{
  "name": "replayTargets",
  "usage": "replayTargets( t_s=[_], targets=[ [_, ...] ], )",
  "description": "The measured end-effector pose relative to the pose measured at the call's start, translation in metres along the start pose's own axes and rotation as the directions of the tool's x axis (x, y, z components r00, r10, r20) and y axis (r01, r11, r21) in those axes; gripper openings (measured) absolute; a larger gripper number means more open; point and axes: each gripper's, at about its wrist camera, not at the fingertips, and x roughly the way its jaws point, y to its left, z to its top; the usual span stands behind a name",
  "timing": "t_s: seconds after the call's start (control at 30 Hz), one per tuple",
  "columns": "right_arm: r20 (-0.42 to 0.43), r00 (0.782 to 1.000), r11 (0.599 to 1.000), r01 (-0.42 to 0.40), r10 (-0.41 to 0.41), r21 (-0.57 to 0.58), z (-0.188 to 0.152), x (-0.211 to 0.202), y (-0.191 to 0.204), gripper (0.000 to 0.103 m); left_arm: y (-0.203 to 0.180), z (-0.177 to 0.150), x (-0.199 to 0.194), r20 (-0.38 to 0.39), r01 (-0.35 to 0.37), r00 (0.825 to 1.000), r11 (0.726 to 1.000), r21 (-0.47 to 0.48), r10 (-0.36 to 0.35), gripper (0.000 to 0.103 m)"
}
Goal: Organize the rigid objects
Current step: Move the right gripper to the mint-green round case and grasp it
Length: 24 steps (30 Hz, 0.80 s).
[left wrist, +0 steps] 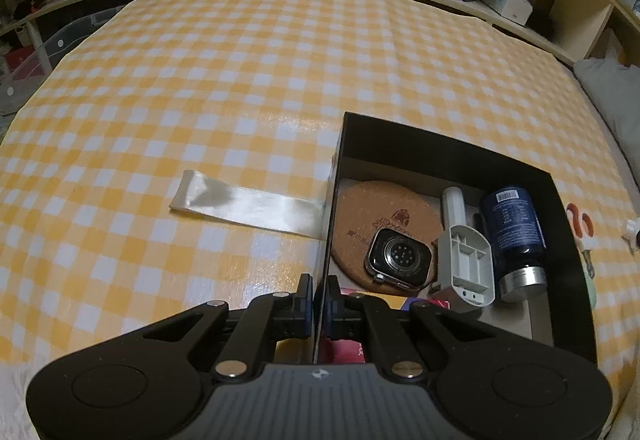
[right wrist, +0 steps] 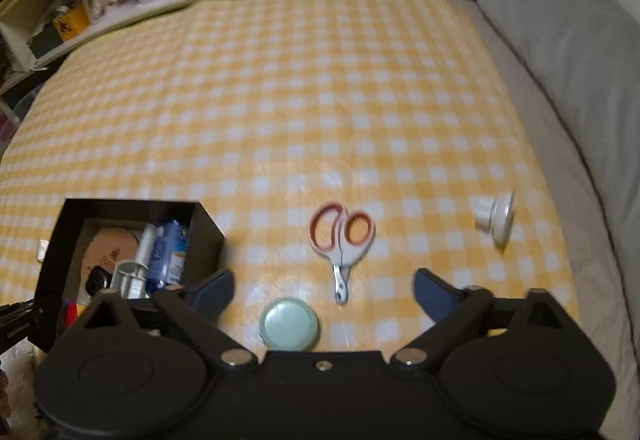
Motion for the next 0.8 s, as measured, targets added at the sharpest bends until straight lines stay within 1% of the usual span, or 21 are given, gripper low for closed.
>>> replayTargets(
  t_s=[0.1,0.17,0.27,0.43,0.47,0.5,0.63,0.7,0.77,0.8],
  targets=[
    [-0.064,0.997,0.999,-0.037,0.037,-0.003,-0.004,0.016,0.002,0.086,-0.001,-0.001,-0.001,0.009,-0.007,1.000,1.000,0.011,0.007,0.004],
    [-0.101,0.994,0.999,-0.047,0.044,-0.025,-0.008,0.024,0.008,0.086,0.000,-0.001,-0.001,0.011,-0.004,1.000,1.000,0.009,0.004,0.004],
    [-0.161,0.985,0.996,-0.074,0.065,-0.047,-0.014,0.038,0.019,0.086,0.001,-0.001,-0.001,0.012,-0.001,1.000,1.000,0.007,0.001,0.004],
    [-0.221,0.975,0.994,-0.057,0.034,-0.096,-0.020,0.058,0.035,0.085,0.001,-0.001,-0.002,0.010,0.001,1.000,1.000,0.005,-0.001,0.004],
    [-0.229,0.973,0.994,-0.054,0.031,-0.097,-0.020,0.062,0.036,0.083,0.001,-0.001,-0.002,0.010,0.002,1.000,1.000,0.007,-0.002,0.004],
    [-0.238,0.971,0.994,-0.053,0.028,-0.097,-0.020,0.065,0.038,0.079,0.001,-0.001,-0.002,0.010,0.002,1.000,1.000,0.006,-0.002,0.004],
    [-0.289,0.957,0.997,-0.048,0.027,-0.063,-0.022,0.083,0.039,0.077,0.001,-0.001,-0.003,0.011,0.004,1.000,1.000,0.007,-0.004,0.004],
    [-0.303,0.953,0.998,-0.044,0.027,-0.050,-0.022,0.087,0.039,0.075,0.000,-0.001,-0.003,0.011,0.004,1.000,1.000,0.008,-0.004,0.004],
    [-0.301,0.954,0.997,-0.036,0.014,-0.067,-0.022,0.089,0.040,0.073,0.000,-0.001,-0.004,0.011,0.005,1.000,1.000,0.010,-0.006,0.005],
    [-0.297,0.955,0.996,-0.031,0.006,-0.078,-0.021,0.089,0.040,0.071,0.000,-0.001,-0.004,0.010,0.008,1.000,1.000,0.010,-0.008,0.005]
  ],
)
